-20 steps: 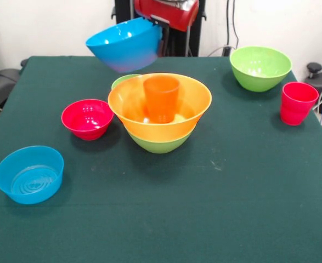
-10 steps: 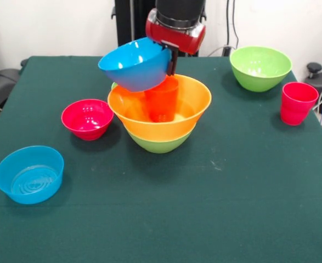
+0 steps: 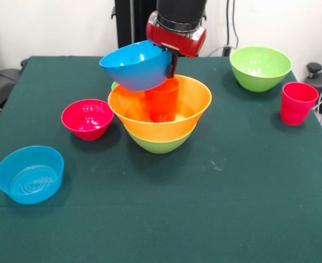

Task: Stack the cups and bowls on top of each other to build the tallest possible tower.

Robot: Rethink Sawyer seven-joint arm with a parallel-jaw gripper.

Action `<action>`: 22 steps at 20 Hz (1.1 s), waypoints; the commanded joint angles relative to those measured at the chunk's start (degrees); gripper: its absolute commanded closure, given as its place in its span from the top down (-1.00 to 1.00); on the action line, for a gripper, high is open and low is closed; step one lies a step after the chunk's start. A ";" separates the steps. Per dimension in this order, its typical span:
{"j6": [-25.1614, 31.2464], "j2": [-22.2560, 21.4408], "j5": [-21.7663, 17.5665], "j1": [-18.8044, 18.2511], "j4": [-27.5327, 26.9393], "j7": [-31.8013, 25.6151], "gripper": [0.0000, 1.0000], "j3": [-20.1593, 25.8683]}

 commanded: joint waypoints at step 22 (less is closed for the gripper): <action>2.93 -7.12 13.86 1.60 7.02 6.07 1.00 0.66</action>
